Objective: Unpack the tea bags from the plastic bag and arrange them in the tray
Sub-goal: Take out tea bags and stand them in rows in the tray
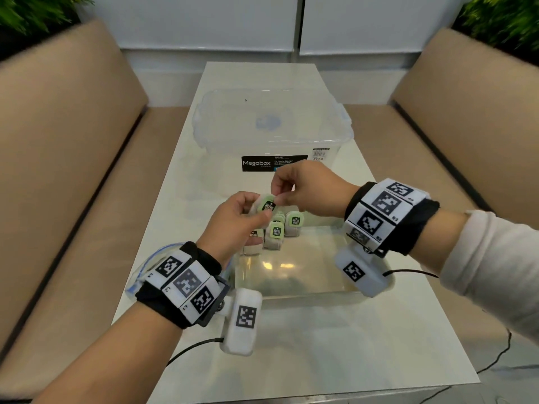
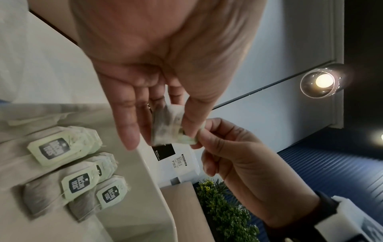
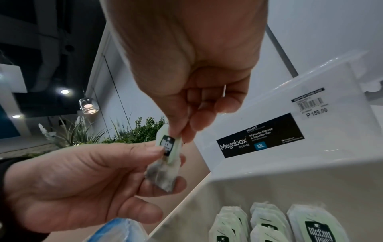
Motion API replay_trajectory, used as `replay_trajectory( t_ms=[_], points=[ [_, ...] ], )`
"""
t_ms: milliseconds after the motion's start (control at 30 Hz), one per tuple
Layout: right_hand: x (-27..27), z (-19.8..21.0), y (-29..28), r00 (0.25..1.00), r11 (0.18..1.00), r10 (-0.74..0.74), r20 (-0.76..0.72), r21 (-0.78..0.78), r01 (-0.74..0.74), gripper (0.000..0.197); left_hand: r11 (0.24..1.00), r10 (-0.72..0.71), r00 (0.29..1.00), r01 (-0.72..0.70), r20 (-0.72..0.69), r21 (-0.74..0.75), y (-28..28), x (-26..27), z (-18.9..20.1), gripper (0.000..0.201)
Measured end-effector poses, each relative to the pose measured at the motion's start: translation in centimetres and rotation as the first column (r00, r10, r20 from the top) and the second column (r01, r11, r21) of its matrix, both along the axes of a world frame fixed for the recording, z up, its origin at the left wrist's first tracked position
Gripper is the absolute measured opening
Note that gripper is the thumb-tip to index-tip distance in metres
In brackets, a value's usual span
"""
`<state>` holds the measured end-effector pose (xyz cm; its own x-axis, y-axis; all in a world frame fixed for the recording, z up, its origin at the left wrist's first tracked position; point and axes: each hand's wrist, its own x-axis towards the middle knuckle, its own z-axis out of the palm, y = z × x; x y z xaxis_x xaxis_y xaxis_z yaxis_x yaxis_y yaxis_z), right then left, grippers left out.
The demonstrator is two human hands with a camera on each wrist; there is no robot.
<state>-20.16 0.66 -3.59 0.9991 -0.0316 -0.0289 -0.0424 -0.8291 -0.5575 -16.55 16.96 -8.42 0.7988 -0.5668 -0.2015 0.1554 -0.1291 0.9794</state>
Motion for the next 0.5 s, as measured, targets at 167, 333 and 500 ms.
replay_trajectory(
  t_ms=[167, 333, 500],
  points=[
    [-0.6, 0.1, -0.9, 1.000, 0.996, -0.013, 0.000, 0.086, 0.013, 0.015, 0.999, -0.023, 1.000, 0.022, 0.019, 0.042, -0.5, -0.2, 0.2, 0.004],
    [-0.9, 0.1, -1.9, 0.998, 0.998, -0.050, -0.035, -0.039, 0.048, 0.007, 0.987, -0.057, 0.992, 0.038, 0.116, 0.159, -0.2, 0.0, -0.2, 0.018],
    [-0.1, -1.9, -3.0, 0.972, 0.952, -0.112, -0.208, -0.304, 0.045, 0.006, 0.941, -0.062, 0.959, -0.036, 0.276, 0.337, 0.8, 1.1, -0.8, 0.029]
  ],
)
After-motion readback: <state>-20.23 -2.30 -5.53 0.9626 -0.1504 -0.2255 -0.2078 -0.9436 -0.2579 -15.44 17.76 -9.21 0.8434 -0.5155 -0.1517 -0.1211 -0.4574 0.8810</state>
